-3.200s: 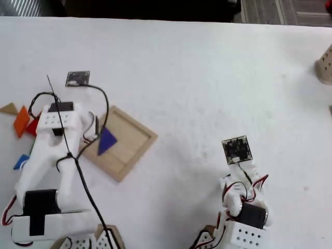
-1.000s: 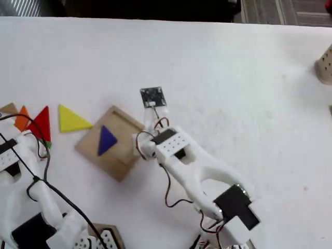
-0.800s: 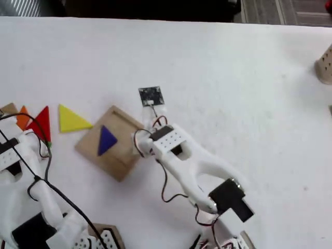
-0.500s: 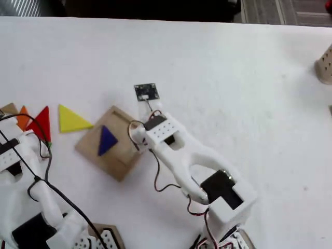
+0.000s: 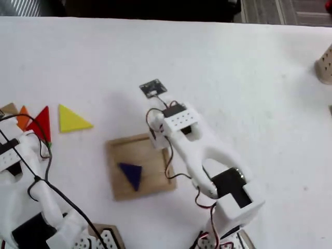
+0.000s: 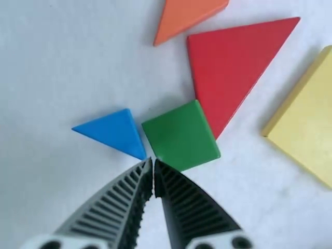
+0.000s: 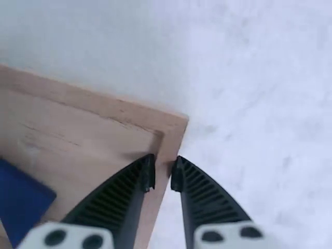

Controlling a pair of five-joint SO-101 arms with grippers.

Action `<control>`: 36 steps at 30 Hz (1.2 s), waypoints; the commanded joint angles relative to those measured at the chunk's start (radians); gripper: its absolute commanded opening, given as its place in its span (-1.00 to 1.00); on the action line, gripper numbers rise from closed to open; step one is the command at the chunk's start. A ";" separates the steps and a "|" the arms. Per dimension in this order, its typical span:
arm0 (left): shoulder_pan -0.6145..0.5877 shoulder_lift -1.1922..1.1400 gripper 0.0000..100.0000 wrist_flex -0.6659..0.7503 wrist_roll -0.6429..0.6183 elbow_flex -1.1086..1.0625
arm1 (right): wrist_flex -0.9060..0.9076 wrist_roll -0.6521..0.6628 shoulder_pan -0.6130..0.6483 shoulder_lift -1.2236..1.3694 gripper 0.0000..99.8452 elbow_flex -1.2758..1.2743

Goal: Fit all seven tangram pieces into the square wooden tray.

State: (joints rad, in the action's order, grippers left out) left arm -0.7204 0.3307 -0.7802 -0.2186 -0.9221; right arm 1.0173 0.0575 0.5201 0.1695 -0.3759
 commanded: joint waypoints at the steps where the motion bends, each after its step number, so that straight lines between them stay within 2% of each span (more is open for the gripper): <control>1: 0.018 0.042 -0.95 0.017 0.000 -0.002 | 0.008 -0.006 -0.088 -0.065 -0.96 0.032; 6: 0.018 0.042 -0.95 0.017 0.000 -0.002 | 0.005 -0.048 -0.170 -0.082 -0.96 0.032; 13: 0.018 0.042 -0.95 0.017 0.000 -0.002 | 0.010 -0.253 -0.239 -0.074 -0.96 0.028; 18: 0.019 0.042 -0.95 0.017 0.000 -0.002 | 0.012 -0.313 -0.312 -0.074 -0.96 0.026; 22: 0.021 0.042 -0.95 0.017 0.000 -0.002 | 0.013 -0.292 -0.306 -0.071 -0.96 0.017; 27: 0.039 0.042 -0.95 0.017 0.002 -0.003 | 0.010 -0.040 -0.245 -0.071 -0.96 0.017; 31: 0.039 0.042 -0.95 0.015 0.002 -0.003 | 0.007 -0.029 -0.242 -0.071 -0.95 0.021; 36: 0.039 0.042 -0.95 0.014 0.002 -0.003 | 0.007 0.014 -0.239 -0.071 -0.66 0.021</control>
State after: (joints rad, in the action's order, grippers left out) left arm -0.6958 0.3307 -0.7802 -0.2186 -0.9314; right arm 1.0188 0.0422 0.2716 0.1465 -0.3759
